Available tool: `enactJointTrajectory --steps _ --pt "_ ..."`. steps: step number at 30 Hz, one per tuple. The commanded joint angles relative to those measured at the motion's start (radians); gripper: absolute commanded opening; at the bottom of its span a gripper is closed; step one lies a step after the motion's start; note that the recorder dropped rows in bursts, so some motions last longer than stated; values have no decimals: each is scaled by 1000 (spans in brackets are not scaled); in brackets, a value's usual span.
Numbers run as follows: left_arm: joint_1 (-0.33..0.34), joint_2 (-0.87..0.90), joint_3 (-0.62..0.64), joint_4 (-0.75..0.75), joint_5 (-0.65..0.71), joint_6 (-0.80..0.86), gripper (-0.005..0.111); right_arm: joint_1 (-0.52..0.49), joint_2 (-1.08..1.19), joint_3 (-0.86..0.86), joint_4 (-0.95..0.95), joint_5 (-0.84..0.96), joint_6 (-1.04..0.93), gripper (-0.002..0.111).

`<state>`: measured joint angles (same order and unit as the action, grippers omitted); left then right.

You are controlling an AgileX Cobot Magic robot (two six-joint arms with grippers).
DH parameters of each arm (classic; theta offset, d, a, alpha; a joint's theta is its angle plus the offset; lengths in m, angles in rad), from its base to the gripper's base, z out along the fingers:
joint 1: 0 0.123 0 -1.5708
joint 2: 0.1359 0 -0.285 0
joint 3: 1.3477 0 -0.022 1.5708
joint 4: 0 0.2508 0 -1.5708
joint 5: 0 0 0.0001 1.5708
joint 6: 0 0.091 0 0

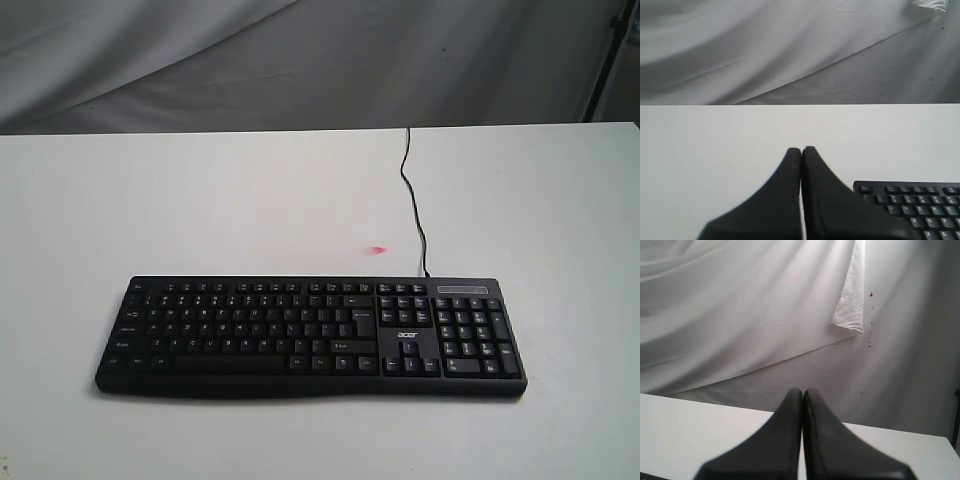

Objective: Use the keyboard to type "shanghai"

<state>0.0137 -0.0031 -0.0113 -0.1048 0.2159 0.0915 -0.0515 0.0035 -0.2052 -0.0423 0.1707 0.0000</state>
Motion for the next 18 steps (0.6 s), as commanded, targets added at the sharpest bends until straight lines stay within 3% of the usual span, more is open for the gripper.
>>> enactJointTrajectory --steps 1,18 --pt "-4 3 1 -4 -3 -1 1 -8 -3 45 5 -37 0 0" --pt "-4 3 1 -4 -3 -1 1 -8 -3 205 2 -50 0 0"
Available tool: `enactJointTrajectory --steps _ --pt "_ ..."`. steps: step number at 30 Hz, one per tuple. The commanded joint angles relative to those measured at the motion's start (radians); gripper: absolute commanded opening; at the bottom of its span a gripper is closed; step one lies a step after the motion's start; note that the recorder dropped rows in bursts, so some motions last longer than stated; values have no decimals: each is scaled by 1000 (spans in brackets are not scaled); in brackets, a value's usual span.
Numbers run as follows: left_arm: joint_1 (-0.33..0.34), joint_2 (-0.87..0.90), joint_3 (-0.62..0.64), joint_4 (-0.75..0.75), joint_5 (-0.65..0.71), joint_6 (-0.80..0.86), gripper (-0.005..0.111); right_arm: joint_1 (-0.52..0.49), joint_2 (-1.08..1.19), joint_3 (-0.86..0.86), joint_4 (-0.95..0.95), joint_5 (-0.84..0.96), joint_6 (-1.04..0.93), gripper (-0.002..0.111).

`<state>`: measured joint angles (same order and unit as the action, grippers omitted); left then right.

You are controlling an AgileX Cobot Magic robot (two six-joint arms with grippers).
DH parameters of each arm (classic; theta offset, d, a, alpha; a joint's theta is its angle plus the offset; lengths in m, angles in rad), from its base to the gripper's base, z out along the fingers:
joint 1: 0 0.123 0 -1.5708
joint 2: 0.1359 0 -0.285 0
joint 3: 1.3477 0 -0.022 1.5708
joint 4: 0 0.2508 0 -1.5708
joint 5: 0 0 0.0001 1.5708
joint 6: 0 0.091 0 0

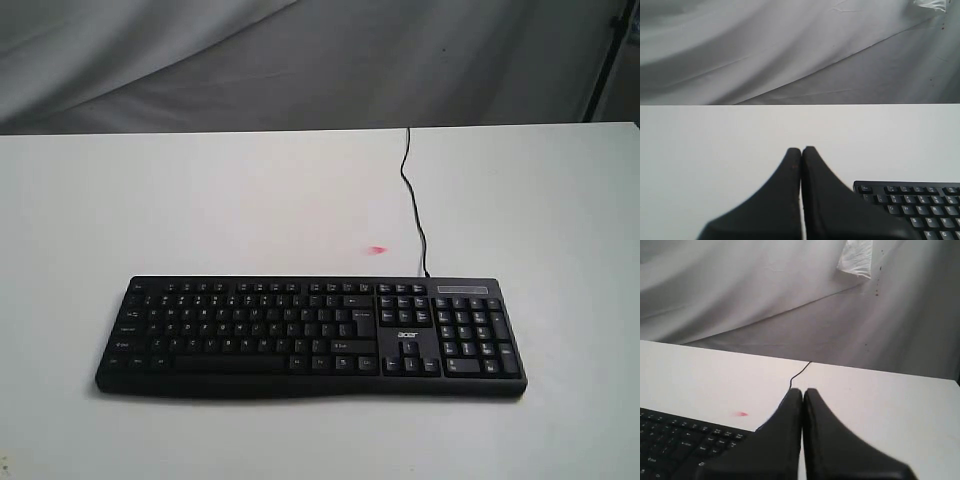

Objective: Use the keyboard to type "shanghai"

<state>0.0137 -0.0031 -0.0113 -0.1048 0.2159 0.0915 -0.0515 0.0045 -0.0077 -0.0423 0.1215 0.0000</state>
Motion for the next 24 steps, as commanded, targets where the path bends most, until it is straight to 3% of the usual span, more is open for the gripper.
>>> enactJointTrajectory --steps 1,17,24 --pt "-4 3 1 -4 -3 -1 1 -8 -5 8 2 22 0 0" --pt "-4 3 1 -4 -3 -1 1 -8 -5 8 12 228 0 0" --pt "-4 3 1 -4 -3 -1 1 -8 -5 8 27 228 0 0"
